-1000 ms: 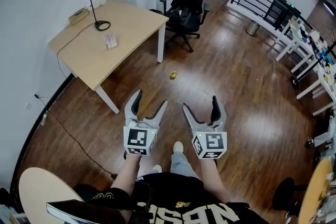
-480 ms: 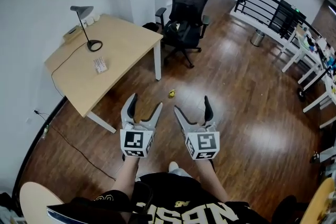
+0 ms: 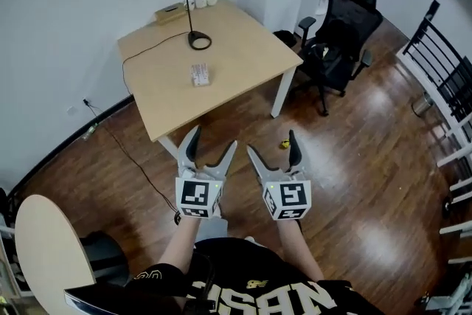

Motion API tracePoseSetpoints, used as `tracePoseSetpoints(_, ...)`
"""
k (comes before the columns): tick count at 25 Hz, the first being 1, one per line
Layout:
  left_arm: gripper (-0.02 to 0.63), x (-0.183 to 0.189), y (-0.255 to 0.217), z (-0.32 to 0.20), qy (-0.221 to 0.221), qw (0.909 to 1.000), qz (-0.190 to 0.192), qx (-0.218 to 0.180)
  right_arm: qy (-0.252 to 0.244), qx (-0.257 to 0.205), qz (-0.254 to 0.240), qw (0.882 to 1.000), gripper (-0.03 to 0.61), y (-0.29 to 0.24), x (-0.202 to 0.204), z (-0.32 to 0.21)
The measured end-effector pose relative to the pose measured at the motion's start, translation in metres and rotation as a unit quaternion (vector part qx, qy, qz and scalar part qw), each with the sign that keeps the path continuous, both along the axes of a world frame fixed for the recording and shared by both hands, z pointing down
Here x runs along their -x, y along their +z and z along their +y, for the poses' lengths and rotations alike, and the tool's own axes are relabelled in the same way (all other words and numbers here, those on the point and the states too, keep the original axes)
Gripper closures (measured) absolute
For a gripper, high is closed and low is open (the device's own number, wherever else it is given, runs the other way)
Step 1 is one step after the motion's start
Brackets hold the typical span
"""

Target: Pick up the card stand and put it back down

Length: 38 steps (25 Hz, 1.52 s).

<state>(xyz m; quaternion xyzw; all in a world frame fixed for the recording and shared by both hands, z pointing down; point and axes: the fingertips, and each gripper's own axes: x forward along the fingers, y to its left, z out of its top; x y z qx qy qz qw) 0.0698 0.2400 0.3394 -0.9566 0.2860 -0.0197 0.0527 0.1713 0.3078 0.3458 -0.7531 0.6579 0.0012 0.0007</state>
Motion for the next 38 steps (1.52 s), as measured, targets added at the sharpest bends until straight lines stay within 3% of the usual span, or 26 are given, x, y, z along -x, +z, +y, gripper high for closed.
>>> tracePoseSetpoints(3,0.242,0.028,-0.005,-0.051,-0.046,0.9989,0.011,0.005,-0.044,-0.002,0.003,0.999,0.114,-0.004,0.020,-0.062)
tracePoseSetpoints(8,0.242,0.067,0.001,-0.133,-0.084,0.9964,0.015,0.004,-0.085,-0.007,0.007,0.996,0.114,-0.006,0.054,-0.157)
tracePoseSetpoints(15,0.242,0.096,0.007,-0.220,-0.102,0.9942,0.025,0.021,-0.086,-0.009,0.009,0.996,0.117,-0.009,0.070,-0.240)
tracePoseSetpoints(20,0.253,0.081,0.020,-0.262,-0.102,0.9936,0.028,0.040,-0.072,0.002,-0.002,0.997,0.123,0.006,0.043,-0.278)
tracePoseSetpoints(31,0.255,0.028,0.003,-0.333,-0.142,0.9893,0.031,0.013,-0.122,-0.013,-0.001,0.992,0.127,-0.003,-0.010,-0.360)
tracePoseSetpoints(38,0.256,0.023,0.000,-0.357,-0.152,0.9882,0.020,0.006,-0.130,-0.015,-0.010,0.991,0.138,-0.002,-0.020,-0.390)
